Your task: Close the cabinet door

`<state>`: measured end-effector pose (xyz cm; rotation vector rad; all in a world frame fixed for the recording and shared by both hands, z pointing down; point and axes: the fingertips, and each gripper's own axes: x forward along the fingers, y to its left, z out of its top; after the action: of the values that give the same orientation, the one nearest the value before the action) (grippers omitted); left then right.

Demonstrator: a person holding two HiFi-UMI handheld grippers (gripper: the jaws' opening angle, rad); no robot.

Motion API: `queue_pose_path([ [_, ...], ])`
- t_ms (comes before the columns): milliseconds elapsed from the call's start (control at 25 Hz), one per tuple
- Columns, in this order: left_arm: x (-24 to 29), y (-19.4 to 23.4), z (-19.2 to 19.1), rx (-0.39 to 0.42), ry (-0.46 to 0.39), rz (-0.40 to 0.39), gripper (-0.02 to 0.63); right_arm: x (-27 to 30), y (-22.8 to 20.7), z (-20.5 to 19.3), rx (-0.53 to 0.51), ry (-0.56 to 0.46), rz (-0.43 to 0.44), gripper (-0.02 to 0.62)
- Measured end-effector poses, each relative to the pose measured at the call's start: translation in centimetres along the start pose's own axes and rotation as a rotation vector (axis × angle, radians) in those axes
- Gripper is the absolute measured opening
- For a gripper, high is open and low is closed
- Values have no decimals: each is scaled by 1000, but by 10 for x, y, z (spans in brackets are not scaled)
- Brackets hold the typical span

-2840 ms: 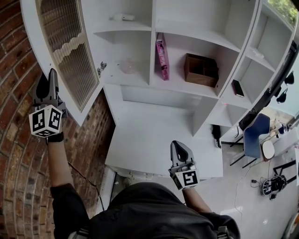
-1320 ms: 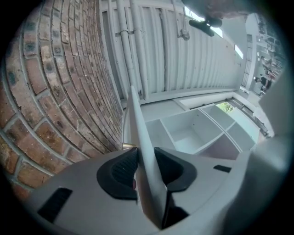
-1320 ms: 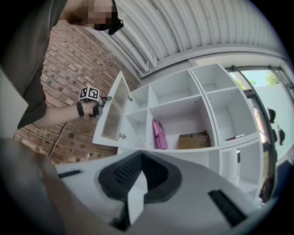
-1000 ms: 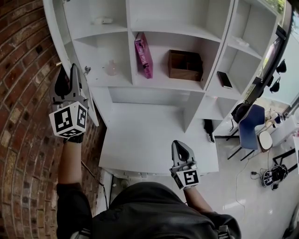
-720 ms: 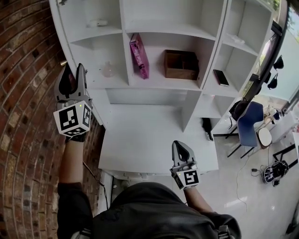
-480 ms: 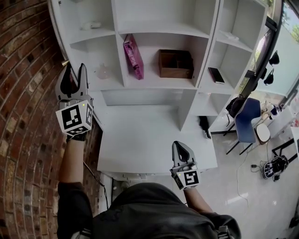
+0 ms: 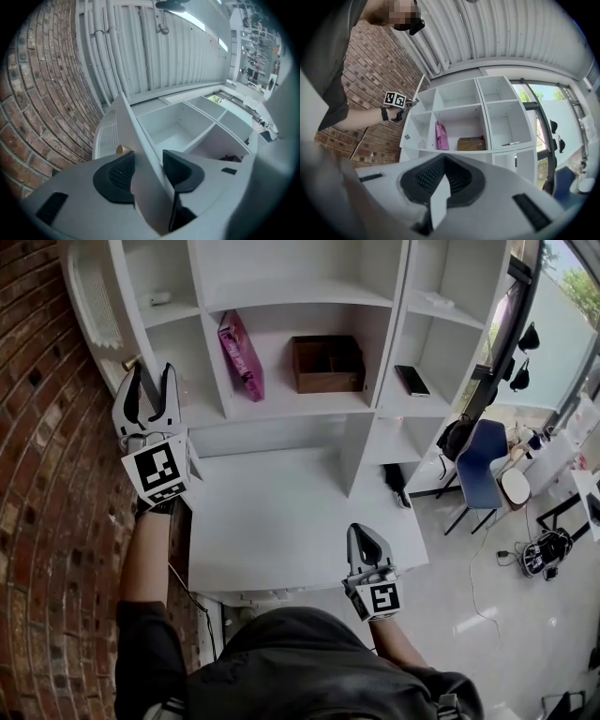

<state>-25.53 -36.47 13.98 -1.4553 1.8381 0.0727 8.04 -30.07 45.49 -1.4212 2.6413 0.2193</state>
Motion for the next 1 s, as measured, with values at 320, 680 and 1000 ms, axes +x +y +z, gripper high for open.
queue_pose_path([
  [320, 25, -24, -11, 0, -8, -40, 183, -2, -12, 1, -5, 14, -53, 0],
  [680, 47, -40, -23, 0, -30, -57, 178, -5, -21, -2, -19, 31, -105, 0],
  [1000, 63, -50, -32, 8, -51, -85, 172, -4, -23, -6, -19, 49, -146, 1],
])
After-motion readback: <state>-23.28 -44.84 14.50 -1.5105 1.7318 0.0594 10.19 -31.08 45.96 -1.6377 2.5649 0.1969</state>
